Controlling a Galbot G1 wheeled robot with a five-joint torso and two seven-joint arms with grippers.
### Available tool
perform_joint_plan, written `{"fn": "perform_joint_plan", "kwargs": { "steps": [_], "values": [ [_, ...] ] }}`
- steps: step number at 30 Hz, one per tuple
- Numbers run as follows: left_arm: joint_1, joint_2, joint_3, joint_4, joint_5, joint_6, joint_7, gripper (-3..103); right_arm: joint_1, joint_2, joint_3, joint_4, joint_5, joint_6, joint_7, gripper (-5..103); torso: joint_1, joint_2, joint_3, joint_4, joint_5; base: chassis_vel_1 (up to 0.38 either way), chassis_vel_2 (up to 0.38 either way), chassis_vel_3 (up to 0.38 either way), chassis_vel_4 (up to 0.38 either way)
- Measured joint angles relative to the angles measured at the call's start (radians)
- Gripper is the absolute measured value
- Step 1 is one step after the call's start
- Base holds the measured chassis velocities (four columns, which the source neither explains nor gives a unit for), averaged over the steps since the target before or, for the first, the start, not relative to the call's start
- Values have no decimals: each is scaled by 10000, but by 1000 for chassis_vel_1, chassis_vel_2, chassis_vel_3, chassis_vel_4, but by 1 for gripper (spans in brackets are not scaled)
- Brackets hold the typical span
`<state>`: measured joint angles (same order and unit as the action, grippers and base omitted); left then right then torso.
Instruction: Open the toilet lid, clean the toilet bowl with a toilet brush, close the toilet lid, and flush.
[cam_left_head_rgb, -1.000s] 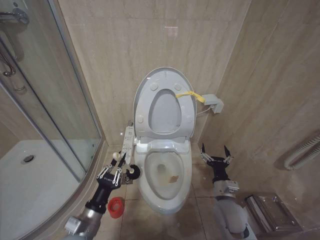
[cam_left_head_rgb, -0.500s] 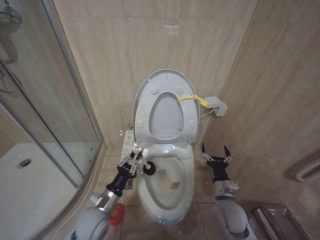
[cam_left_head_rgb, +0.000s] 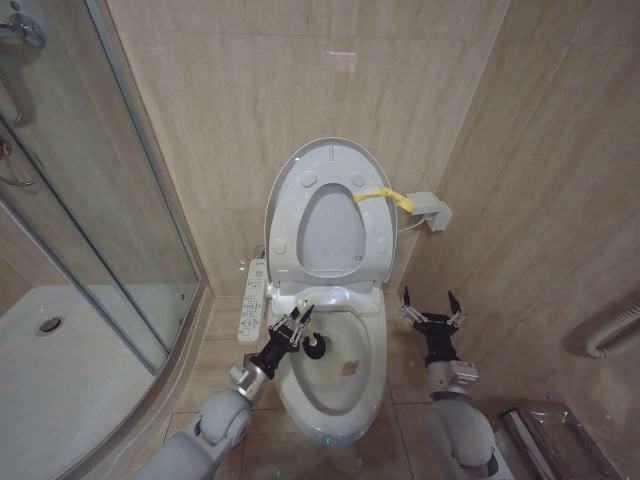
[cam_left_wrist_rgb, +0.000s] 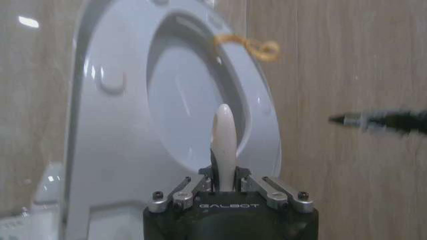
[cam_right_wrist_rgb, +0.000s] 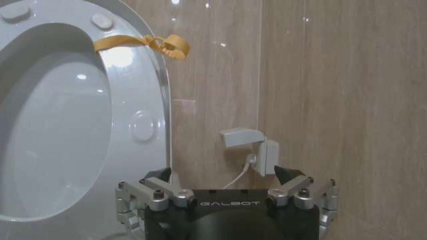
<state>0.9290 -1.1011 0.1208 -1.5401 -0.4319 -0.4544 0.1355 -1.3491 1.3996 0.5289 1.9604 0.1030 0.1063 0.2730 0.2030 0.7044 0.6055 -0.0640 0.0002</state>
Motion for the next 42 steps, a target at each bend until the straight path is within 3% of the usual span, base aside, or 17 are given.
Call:
{"fn": "perform_joint_plan", "kwargs": {
  "steps": [6,10,22,26,29,37,42],
  "values": [
    [-851,-436,569,1220,-65,-174,99,19,0,0,2,0,0,0,0,100,0,0,0,-2,-1,0,0,0,0],
    [-1792,-870,1480,2444,-258,-346,244,19,0,0,0,0,0,0,-1,100,0,0,0,-3,0,0,0,0,0],
    [-2612,-1394,2442,4259,-346,-799,511,19,0,0,1,0,0,0,0,100,0,0,0,0,0,0,0,0,0],
    [-2624,-1513,2470,4259,-287,-850,391,19,0,0,1,0,0,0,-1,100,0,1,-1,0,0,0,0,0,0],
    [-2515,-1560,2440,3815,212,-798,-63,19,0,0,1,0,0,0,-1,100,0,1,-1,-3,-1,0,0,0,0],
    [-2293,-1593,2543,2927,440,-714,-271,19,0,0,0,0,0,0,-1,100,0,1,-1,0,-1,0,0,0,0],
    [-2222,-1592,2639,2073,454,-310,-394,19,0,0,0,0,0,0,-1,100,-1,1,-1,-2,-1,0,0,0,0]
  ]
}}
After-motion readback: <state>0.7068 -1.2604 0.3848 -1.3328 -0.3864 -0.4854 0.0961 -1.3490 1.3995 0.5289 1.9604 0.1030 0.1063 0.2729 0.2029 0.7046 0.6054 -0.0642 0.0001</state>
